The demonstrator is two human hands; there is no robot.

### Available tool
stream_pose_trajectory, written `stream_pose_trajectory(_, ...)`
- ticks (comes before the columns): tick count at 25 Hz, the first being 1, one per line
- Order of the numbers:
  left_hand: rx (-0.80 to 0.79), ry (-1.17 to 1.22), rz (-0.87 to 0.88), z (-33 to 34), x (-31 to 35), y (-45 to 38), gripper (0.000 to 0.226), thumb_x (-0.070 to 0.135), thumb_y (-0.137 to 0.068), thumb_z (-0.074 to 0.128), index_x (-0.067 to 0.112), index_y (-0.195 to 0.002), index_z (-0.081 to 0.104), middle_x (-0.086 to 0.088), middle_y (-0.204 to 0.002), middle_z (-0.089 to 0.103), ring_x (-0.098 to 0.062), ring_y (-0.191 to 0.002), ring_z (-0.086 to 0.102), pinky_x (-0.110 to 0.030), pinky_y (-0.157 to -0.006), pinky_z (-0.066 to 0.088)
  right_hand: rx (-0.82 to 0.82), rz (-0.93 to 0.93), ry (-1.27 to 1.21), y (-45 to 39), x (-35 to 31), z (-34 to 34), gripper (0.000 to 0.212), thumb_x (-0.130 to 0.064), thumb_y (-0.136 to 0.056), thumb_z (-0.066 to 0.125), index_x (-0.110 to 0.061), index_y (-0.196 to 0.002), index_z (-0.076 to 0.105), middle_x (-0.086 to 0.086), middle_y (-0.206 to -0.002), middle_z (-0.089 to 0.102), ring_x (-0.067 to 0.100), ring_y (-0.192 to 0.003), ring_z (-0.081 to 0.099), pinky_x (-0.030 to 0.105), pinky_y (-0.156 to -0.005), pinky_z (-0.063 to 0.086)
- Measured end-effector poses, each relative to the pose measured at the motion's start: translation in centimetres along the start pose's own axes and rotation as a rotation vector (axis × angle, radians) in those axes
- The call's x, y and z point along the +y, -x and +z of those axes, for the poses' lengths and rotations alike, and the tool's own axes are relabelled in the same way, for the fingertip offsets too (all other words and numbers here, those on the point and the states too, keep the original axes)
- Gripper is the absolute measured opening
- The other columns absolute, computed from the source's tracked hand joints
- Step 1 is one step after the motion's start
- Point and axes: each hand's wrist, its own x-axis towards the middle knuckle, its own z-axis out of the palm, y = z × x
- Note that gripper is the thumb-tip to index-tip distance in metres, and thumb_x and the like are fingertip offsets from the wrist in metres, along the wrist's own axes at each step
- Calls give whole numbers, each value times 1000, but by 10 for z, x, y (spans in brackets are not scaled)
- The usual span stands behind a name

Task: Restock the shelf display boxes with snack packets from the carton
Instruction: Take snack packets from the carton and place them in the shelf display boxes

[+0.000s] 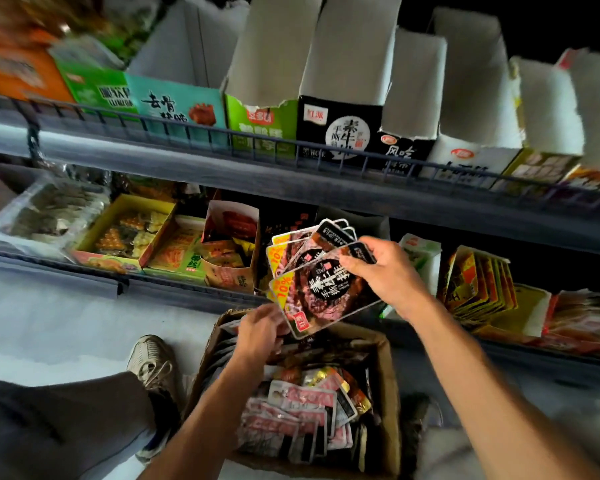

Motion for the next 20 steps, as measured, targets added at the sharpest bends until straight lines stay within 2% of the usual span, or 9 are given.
stream_pose_trajectory(4,-156,399,-47,5,83,48,38,39,-104,39,19,-88,66,-5,-90,71,-21,-85,64,-40,-83,42,-88,-19,-49,19,-67,-36,7,-14,-88,72,-18,-94,72,-3,-89,77,10,-81,73,19,-67,54)
stream_pose_trajectory(7,-372,340,54,-3,135,80,58,56,-101,30,19,-79,68,-2,-70,70,-14,-58,64,-34,-73,41,-45,-10,-206,40,-78,-40,11,-13,-90,68,-15,-100,72,3,-96,77,19,-91,74,31,-78,59)
stream_pose_trajectory(9,-467,281,148,-7,156,90,67,67,-95,32,18,-84,76,-6,-86,74,-22,-79,68,-42,-88,46,101,53,-441,47,-76,-36,15,-14,-89,67,-13,-103,73,6,-100,77,24,-98,72,40,-88,57)
stream_pose_trajectory(10,-532,301,203,-9,165,94,66,71,-89,39,19,-94,78,-10,-101,73,-29,-97,65,-50,-98,43,184,96,-569,48,-75,-32,16,-16,-88,68,-13,-103,73,6,-102,77,25,-101,72,44,-93,55)
stream_pose_trajectory(12,-696,308,333,-13,169,97,69,67,-76,67,17,-123,68,-14,-128,64,-37,-121,55,-54,-104,44,322,136,-705,49,-77,-21,17,-21,-87,69,-16,-103,74,6,-105,76,27,-105,71,51,-98,51)
stream_pose_trajectory(14,-797,197,495,-2,158,100,79,38,-64,89,19,-134,56,-11,-131,64,-30,-122,59,-41,-96,53,362,212,-812,54,-78,-8,13,-21,-89,68,-21,-102,73,4,-104,76,29,-102,71,53,-92,54)
stream_pose_trajectory(15,-746,146,554,8,150,106,82,25,-59,92,18,-133,55,-9,-128,66,-27,-120,62,-35,-92,54,348,272,-873,59,-79,1,13,-20,-91,66,-21,-103,72,5,-102,77,29,-97,73,50,-84,57)
stream_pose_trajectory(17,-520,121,602,35,139,110,70,14,-60,90,17,-125,62,-11,-120,70,-31,-114,66,-42,-94,54,247,366,-905,62,-77,11,17,-19,-92,64,-16,-108,71,9,-99,77,30,-92,74,45,-73,59)
stream_pose_trajectory(20,-207,406,361,41,147,102,51,14,-66,81,16,-115,67,-13,-107,75,-38,-97,72,-61,-90,54,73,377,-616,60,-74,10,16,-31,-87,71,-23,-100,76,0,-102,77,23,-97,72,42,-77,59)
